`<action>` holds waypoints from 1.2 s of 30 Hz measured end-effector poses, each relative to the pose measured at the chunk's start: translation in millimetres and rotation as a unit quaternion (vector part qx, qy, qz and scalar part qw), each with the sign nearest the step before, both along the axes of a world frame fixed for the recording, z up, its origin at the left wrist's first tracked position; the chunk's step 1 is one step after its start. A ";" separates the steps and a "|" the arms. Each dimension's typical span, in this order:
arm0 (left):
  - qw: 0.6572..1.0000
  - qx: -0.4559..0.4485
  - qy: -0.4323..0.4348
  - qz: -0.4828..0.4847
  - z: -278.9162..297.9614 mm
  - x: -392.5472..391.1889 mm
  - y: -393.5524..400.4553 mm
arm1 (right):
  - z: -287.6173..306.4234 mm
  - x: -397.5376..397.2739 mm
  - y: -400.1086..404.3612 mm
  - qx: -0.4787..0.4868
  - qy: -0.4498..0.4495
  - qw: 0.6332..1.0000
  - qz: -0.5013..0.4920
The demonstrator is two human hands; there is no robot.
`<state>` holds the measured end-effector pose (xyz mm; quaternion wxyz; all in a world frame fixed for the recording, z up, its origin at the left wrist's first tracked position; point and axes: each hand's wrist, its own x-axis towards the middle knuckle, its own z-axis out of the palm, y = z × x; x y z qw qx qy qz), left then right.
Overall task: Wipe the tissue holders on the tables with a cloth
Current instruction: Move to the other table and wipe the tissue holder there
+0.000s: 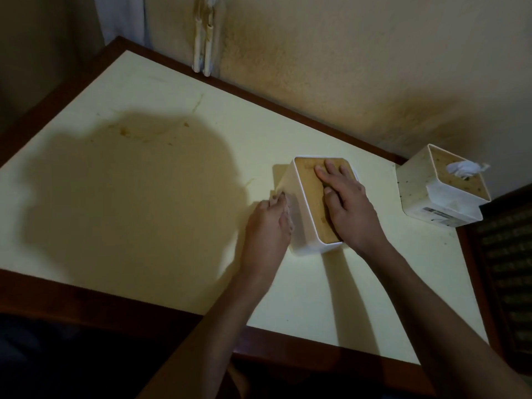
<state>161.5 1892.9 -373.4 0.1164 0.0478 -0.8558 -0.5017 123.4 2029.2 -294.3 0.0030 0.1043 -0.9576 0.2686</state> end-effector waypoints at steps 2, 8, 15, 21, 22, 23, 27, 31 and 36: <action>1.000 0.013 0.019 0.006 0.1 23.4 8.7 | -0.3 -0.7 0.7 0.002 0.003 1.000 0.000; 0.996 0.075 0.048 0.024 0.2 58.7 19.5 | -1.9 -0.1 1.1 -0.008 -0.004 1.000 -0.001; 0.983 0.183 0.014 0.020 8.2 54.5 2.7 | 0.4 0.2 -1.8 0.004 -0.014 1.000 -0.004; 0.991 0.121 0.019 -0.044 -1.1 60.9 0.3 | 0.9 -1.7 2.5 0.003 -0.015 1.000 -0.006; 0.992 0.116 0.014 -0.035 -2.4 60.1 0.3 | 1.0 -1.8 2.1 0.007 -0.017 1.000 -0.006; 0.993 0.116 0.009 -0.026 -3.8 58.7 0.0 | 1.0 -1.7 1.7 0.011 -0.020 1.000 -0.005; 0.993 0.116 0.012 -0.012 -3.6 52.3 -7.5 | 2.4 0.4 1.3 0.021 -0.029 0.999 0.008; 0.966 0.253 -0.042 0.015 7.0 44.9 -22.4 | 5.6 0.0 6.9 -0.011 -0.041 0.997 0.059; 0.970 0.232 -0.062 0.030 13.0 28.8 -57.3 | 21.4 -4.8 8.2 -0.079 -0.067 0.994 0.027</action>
